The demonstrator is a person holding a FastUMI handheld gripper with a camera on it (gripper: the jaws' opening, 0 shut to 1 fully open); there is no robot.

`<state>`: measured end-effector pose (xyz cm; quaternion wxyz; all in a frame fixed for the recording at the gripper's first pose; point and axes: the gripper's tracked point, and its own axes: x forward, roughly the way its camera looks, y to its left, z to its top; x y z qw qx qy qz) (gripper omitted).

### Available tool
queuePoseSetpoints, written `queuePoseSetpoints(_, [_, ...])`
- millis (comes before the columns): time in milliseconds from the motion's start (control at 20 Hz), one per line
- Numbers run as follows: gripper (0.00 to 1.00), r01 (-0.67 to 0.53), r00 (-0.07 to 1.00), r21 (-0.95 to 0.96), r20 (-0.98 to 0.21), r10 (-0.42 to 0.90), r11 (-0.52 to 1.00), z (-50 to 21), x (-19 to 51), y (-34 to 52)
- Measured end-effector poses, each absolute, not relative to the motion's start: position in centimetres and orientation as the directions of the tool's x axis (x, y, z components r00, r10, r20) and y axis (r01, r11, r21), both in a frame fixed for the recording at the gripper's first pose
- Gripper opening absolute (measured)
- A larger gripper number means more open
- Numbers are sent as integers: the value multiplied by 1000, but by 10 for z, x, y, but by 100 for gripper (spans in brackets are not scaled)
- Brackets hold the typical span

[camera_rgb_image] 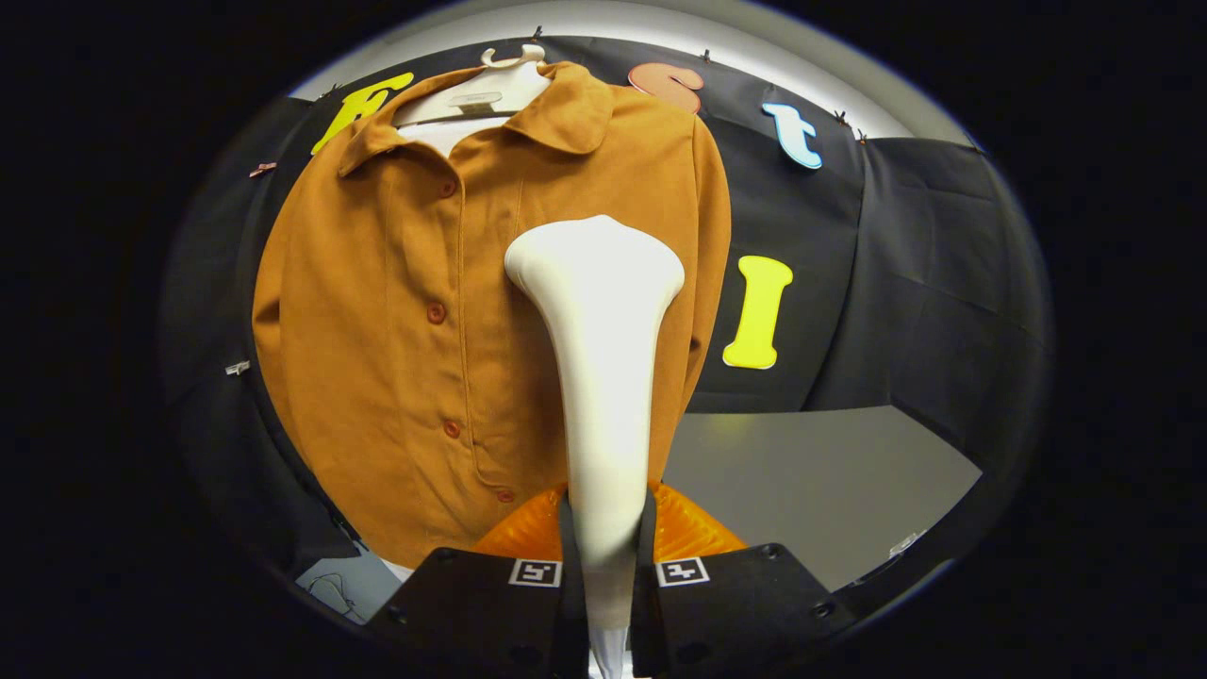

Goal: Iron the clothes twice with a garment steamer, once on the left side and once on the right side.

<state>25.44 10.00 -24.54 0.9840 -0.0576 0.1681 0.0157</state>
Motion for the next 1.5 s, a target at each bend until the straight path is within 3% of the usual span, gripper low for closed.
queuePoseSetpoints(1000, [22, 5, 768, -93, -638, -63, 996, -412, 197, 107])
queuePoseSetpoints(1500, [22, 12, 676, -98, -733, -80, 995, -464, 167, 107])
